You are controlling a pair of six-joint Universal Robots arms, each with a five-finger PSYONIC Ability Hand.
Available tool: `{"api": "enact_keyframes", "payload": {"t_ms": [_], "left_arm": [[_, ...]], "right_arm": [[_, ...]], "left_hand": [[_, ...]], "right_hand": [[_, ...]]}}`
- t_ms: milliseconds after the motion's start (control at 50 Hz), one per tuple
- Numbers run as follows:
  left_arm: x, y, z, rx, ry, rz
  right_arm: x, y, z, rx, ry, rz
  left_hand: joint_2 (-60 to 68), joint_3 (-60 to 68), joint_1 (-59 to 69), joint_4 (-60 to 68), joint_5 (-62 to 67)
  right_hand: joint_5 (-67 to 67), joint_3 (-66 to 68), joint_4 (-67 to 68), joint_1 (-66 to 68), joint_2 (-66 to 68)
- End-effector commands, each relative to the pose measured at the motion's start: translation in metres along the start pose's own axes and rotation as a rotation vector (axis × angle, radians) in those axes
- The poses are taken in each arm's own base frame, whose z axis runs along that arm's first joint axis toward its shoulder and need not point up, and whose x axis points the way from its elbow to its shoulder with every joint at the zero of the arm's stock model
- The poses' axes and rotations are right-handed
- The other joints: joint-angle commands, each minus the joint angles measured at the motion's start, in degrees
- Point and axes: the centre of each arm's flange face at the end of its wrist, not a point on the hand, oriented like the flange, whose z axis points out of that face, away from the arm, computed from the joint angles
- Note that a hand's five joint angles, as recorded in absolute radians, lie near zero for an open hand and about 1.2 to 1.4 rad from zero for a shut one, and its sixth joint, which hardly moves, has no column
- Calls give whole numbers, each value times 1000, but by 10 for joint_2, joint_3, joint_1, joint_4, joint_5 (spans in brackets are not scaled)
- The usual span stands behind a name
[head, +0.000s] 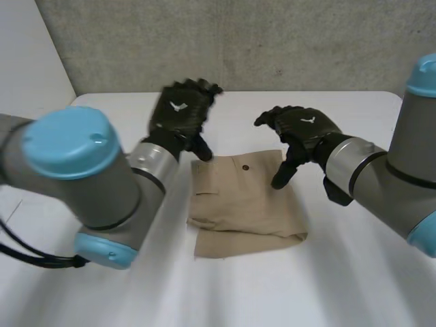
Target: Fold the shorts.
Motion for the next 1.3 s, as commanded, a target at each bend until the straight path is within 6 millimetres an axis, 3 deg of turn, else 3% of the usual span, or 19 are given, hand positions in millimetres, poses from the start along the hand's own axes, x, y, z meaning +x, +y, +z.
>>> {"api": "enact_keyframes", "payload": {"t_ms": [20,120,220,500,680,820,900,1000,1020,1080,1100,1180,1300], "left_arm": [[22,55,14,-212,67,-2],[21,89,15,-375,59,-9],[16,103,12,-453,20,3],[21,117,-15,-582,28,35],[17,104,-28,-581,-11,52],[9,69,-23,-481,-41,38],[-5,34,-18,-378,-77,19],[-40,-20,-18,-239,-163,-6],[-55,-37,-19,-199,-202,-11],[-73,-68,-26,-133,-244,-15],[-80,-81,-33,-130,-246,-16],[-97,-101,-47,-196,-215,-48],[-108,-107,-52,-234,-169,-160]], "right_arm": [[9,27,33,-65,4,5],[12,52,55,-121,2,15],[13,83,70,-196,-7,-30],[13,101,59,-279,-17,-128],[12,94,45,-266,-13,-142],[10,84,38,-223,-9,-164],[14,56,32,-135,25,-176],[29,-20,3,89,209,-192],[34,-30,-1,114,251,-186],[53,-61,-20,176,394,-163],[58,-65,-24,174,420,-161],[67,-75,-38,116,460,-149],[64,-78,-46,65,443,-134]], "left_hand": [[-24,-28,-35,-24,-17],[-28,-31,-38,-27,-20],[-26,-30,-36,-26,-19],[-26,-30,-36,-26,-19],[-28,-31,-38,-27,-20],[-33,-36,-43,-32,-25],[-38,-41,-48,-38,-31],[-41,-45,-51,-41,-34],[-41,-45,-51,-41,-34],[-39,-43,-50,-39,-32],[-38,-41,-48,-38,-31],[-39,-43,-50,-39,-32],[-39,-43,-50,-39,-32]], "right_hand": [[-34,-22,-33,-15,-23],[-34,-22,-33,-15,-23],[-34,-22,-33,-15,-23],[-34,-22,-33,-15,-23],[-34,-22,-33,-15,-23],[-34,-22,-33,-15,-23],[-34,-22,-33,-15,-23],[-34,-22,-33,-15,-23],[-34,-22,-33,-15,-23],[-34,-22,-33,-15,-23],[-34,-22,-33,-15,-23],[-34,-22,-33,-15,-23],[-34,-22,-33,-15,-23]]}}
